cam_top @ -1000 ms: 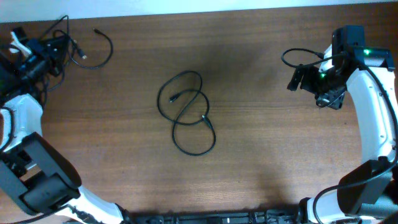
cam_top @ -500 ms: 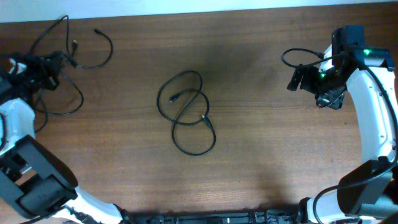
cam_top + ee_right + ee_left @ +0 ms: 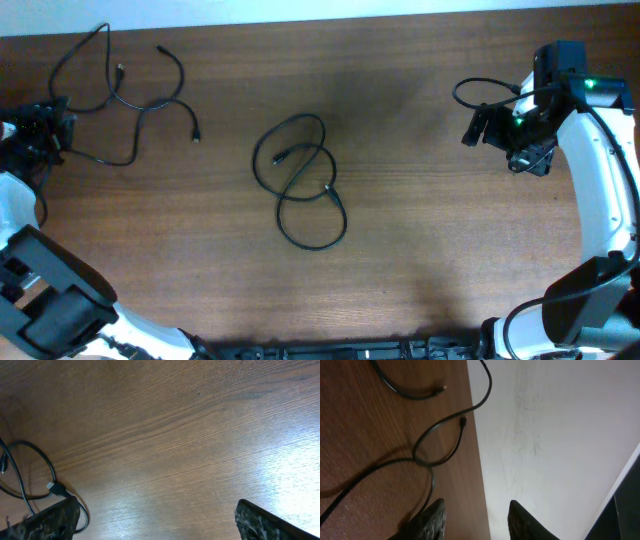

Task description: Untangle cables

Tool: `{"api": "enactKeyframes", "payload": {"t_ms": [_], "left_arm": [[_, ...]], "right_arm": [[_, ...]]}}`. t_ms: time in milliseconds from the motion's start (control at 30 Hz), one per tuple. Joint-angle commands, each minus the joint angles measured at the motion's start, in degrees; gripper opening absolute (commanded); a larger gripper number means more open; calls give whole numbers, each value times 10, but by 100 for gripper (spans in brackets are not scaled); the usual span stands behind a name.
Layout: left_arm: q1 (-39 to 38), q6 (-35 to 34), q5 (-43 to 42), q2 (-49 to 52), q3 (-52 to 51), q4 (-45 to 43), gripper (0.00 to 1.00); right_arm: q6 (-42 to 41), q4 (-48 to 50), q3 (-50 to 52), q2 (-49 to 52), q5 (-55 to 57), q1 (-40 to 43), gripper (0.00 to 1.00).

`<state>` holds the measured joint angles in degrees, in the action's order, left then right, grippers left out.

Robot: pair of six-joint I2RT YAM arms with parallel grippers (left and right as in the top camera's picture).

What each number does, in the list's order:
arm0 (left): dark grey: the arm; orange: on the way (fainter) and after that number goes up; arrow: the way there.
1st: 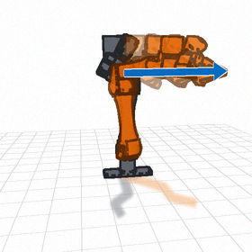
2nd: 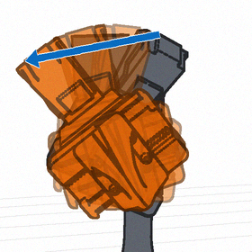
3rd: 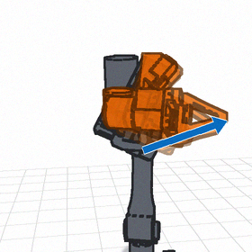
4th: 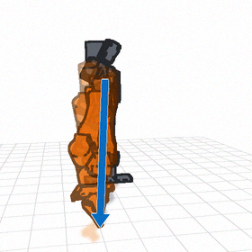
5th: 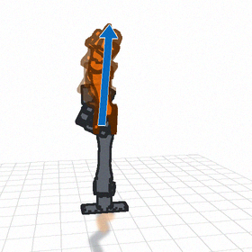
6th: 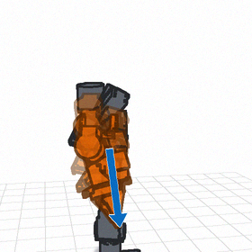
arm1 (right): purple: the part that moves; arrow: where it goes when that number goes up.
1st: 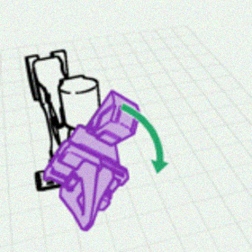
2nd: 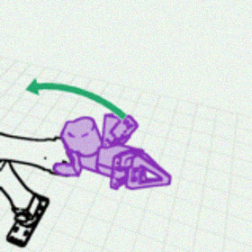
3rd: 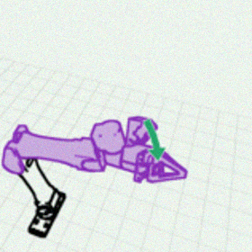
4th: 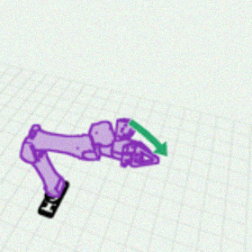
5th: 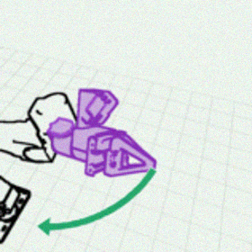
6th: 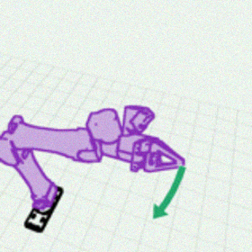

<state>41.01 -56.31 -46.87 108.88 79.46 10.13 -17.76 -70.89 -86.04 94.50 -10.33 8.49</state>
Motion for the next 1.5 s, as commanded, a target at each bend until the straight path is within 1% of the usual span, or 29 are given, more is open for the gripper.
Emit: {"api": "enactKeyframes", "payload": {"t_ms": [0,67,100,133,167,200,267,333,400,433,467,500,533,567,600,633,700,767,967,1033,1100,1200,1267,1300,1400,1433,1467], "left_arm": [[4,54,9,1,1,7,41],[4,118,37,1,1,35,50],[4,149,76,1,1,68,52],[4,153,136,1,1,111,54],[4,153,180,1,1,138,54],[4,169,210,2,1,153,54],[4,200,215,6,1,153,57],[3,200,215,15,1,153,64],[3,204,214,32,1,153,64],[3,209,214,44,1,154,62],[3,212,214,56,1,153,45],[3,212,214,60,1,152,33],[3,212,214,60,1,148,26],[3,212,215,60,1,143,15],[3,212,217,60,1,136,8],[3,212,229,60,1,135,4],[4,212,243,60,1,136,0],[6,212,245,60,1,125,0],[27,212,248,60,25,130,0],[27,212,271,60,25,130,0],[27,213,272,60,25,131,0],[27,213,321,60,25,148,0],[27,236,336,60,25,155,2],[27,250,337,58,26,156,1],[27,251,337,43,40,161,6],[27,252,336,39,44,161,10],[27,252,337,37,45,161,26]], "right_arm": [[4,0,-4,-4,7,2,98],[4,0,-4,-4,7,2,98],[4,0,-4,-4,7,2,98],[4,0,-4,-4,7,2,99],[4,0,-4,-4,7,2,98],[4,0,-4,-4,7,2,99],[4,0,-4,-4,7,2,98],[4,0,-4,-4,7,2,98],[4,0,-4,-4,7,2,98],[4,0,-4,-4,7,2,99],[4,0,-4,-4,7,2,98],[4,0,-4,-4,7,2,98],[4,0,-4,-4,7,2,98],[4,0,-4,-4,7,2,98],[4,0,-4,-4,7,2,98],[4,0,-4,-4,7,2,98],[4,0,-4,-4,7,2,98],[4,0,-4,-4,7,2,98],[4,0,-4,-4,7,2,98],[4,0,-4,-4,7,2,98],[4,0,-4,-4,7,2,98],[4,0,-4,-4,7,2,98],[4,0,-4,-4,7,2,99],[4,0,-4,-4,7,2,98],[4,0,-4,-4,7,2,98],[4,0,-4,-4,7,2,98],[4,0,-4,-4,7,2,98]]}}
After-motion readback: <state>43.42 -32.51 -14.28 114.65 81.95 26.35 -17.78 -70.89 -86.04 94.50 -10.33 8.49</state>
